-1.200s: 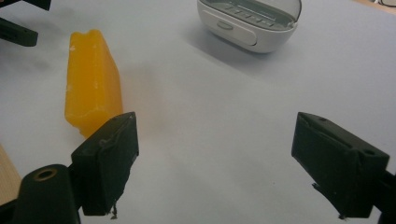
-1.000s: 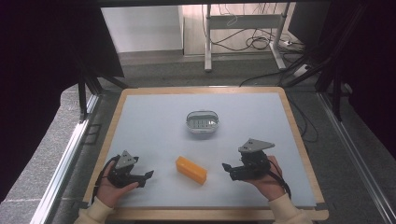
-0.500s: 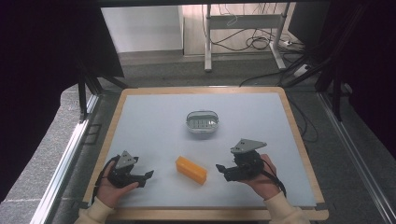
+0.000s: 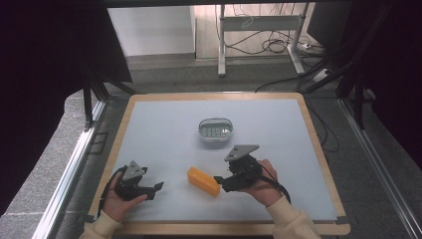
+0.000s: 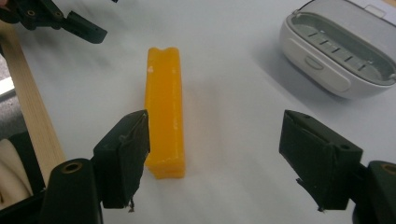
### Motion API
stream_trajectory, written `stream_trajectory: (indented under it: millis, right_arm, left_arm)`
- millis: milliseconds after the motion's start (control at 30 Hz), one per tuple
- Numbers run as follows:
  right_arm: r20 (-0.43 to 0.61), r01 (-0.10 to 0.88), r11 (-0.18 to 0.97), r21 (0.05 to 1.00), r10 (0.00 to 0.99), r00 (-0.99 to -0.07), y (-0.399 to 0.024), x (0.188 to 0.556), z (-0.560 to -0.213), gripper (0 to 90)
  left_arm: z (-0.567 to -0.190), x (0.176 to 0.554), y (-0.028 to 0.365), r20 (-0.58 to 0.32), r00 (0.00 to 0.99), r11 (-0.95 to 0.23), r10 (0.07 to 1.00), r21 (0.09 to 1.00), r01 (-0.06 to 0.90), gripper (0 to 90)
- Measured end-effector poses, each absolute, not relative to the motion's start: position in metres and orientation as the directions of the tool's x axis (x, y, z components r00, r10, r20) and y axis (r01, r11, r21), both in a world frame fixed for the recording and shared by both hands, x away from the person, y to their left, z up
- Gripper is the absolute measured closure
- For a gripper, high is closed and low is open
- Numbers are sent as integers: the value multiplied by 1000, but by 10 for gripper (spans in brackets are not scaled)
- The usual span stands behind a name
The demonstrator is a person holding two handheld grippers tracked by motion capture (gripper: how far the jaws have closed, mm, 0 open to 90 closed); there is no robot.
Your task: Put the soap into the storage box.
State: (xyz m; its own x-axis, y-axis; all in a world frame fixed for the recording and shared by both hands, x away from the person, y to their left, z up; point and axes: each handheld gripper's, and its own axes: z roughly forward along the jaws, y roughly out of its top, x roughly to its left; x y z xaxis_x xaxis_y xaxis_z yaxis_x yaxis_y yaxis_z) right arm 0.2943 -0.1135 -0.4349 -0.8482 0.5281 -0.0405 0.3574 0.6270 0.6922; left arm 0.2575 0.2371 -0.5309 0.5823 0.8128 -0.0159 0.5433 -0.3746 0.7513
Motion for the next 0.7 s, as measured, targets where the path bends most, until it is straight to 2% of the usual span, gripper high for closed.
stream_trajectory:
  millis: [700]
  right_arm:
    - [-72, 342, 727, 595, 472, -879, -69, 301, -445, 272]
  left_arm:
    - [-531, 257, 238, -23, 581, -368, 814, 753, 546, 178]
